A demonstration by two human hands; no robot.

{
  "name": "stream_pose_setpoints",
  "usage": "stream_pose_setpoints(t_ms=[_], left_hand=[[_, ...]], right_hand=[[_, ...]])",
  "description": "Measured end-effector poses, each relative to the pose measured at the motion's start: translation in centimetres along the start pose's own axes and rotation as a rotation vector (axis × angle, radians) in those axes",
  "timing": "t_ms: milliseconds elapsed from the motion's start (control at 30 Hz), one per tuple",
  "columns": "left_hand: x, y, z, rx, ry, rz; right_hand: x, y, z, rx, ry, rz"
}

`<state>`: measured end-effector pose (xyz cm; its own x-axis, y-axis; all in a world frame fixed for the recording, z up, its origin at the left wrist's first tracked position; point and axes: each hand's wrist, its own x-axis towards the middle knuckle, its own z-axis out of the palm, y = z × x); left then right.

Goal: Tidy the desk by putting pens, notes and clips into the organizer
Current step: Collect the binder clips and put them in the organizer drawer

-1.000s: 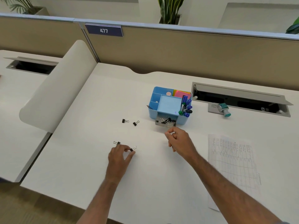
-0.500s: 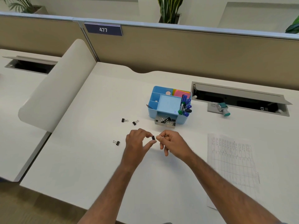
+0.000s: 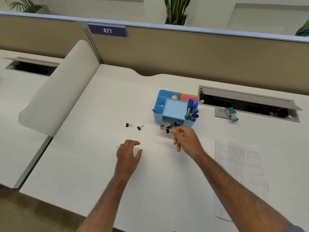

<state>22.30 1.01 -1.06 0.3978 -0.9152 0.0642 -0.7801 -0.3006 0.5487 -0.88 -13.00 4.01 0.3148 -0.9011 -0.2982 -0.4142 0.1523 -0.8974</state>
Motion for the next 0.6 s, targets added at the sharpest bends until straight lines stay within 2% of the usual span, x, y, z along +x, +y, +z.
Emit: stream_pose_setpoints(t_ms=[200,600], left_hand=[[0.3,-3.1,-1.2,0.030,-0.091,-0.147],[1.3,-4.2,-2.2,0.164,-0.113,-0.237]], right_hand=[[1.6,-1.3,0.0,0.009,0.108,0.021],[0.2,0.3,0.5,0.058,-0.023,0.020]])
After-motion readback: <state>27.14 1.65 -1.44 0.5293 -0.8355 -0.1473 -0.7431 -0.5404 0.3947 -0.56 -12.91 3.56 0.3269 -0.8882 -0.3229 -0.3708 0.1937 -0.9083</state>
